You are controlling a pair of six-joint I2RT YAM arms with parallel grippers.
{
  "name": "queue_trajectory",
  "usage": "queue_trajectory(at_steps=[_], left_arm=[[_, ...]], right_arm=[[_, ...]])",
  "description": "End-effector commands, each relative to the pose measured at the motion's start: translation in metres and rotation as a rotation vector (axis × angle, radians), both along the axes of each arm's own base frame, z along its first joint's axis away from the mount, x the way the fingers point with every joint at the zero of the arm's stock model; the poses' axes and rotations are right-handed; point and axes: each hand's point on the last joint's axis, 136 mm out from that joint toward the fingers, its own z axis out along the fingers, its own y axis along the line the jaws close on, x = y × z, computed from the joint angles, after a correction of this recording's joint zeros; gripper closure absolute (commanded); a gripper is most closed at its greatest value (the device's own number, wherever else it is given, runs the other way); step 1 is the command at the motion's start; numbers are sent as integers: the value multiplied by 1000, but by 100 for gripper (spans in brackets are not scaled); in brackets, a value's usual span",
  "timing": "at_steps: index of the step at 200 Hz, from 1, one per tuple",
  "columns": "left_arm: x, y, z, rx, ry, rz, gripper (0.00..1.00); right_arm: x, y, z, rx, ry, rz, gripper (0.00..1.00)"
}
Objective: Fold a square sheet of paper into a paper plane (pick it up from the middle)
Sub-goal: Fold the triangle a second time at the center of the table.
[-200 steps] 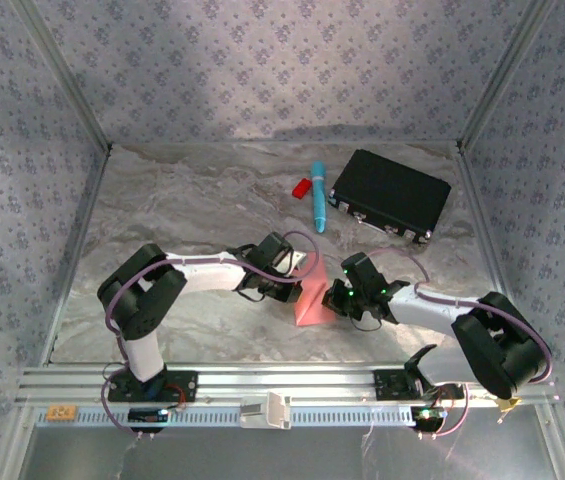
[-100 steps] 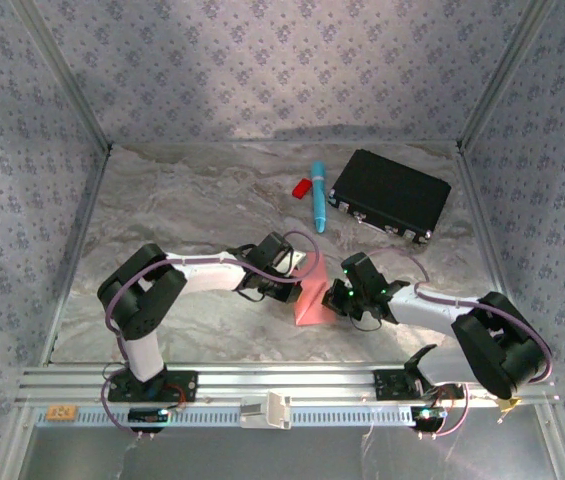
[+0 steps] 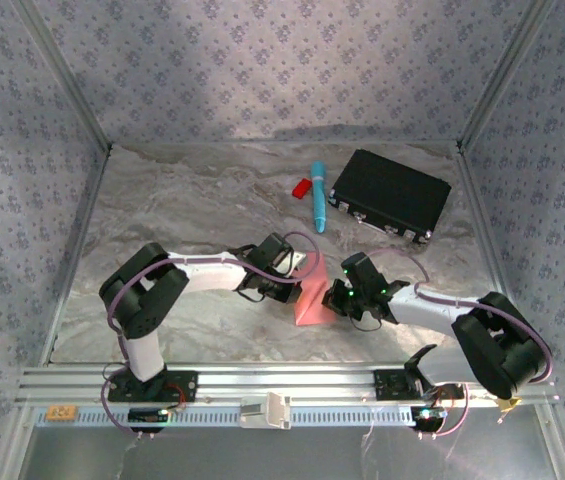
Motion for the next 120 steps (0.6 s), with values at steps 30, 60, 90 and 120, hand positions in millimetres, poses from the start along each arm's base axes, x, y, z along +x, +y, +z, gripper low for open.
queue_trajectory(at_steps=[30, 60, 90, 120], left_arm=[[-3, 2, -9, 23, 19, -17, 100], [-4, 2, -10, 25, 27, -21, 100], [-5, 3, -12, 31, 31, -21, 100], [-4, 3, -12, 29, 29, -19, 100]], right_arm=[[-4, -12, -5, -63, 19, -12, 95], [7, -4, 15, 0, -63, -13, 95], [18, 12, 39, 103, -146, -1, 100], [25, 29, 48, 179, -171, 19, 100]])
